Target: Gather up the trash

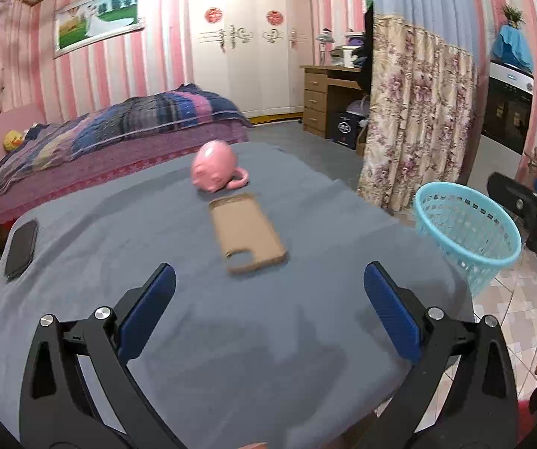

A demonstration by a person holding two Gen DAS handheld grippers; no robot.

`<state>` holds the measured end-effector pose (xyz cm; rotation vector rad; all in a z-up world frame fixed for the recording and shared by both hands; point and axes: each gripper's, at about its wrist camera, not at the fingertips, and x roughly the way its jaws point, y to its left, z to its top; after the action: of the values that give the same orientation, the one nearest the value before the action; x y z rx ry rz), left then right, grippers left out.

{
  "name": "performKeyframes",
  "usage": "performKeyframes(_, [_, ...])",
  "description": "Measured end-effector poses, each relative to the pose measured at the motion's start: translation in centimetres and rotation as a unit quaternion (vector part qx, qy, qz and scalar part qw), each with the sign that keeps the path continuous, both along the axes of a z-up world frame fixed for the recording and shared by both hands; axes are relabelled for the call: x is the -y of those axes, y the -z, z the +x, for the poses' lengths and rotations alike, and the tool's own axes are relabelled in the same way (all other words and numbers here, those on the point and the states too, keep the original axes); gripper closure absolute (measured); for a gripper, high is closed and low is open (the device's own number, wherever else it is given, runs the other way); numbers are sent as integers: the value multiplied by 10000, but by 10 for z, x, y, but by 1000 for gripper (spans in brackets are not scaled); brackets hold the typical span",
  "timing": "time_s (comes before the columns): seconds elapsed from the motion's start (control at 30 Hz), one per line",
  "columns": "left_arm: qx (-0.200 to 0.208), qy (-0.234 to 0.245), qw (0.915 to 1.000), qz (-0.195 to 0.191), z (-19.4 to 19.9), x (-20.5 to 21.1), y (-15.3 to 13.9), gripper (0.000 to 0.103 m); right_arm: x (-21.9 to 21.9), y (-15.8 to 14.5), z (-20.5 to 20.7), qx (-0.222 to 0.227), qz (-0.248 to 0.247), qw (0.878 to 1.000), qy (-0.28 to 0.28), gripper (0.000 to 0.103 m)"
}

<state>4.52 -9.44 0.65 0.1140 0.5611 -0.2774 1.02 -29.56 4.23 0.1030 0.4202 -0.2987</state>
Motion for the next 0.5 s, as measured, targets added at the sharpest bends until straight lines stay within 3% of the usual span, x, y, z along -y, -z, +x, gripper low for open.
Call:
performKeyframes(0.23, [26, -357, 9994, -20, -24, -39, 7, 6, -51, 12, -10, -55, -180, 9993, -308, 5])
performKeyframes(0.5, [83, -549, 9984, -49, -39, -53, 13, 5, -68, 23, -15, -100, -114, 9989, -445, 5])
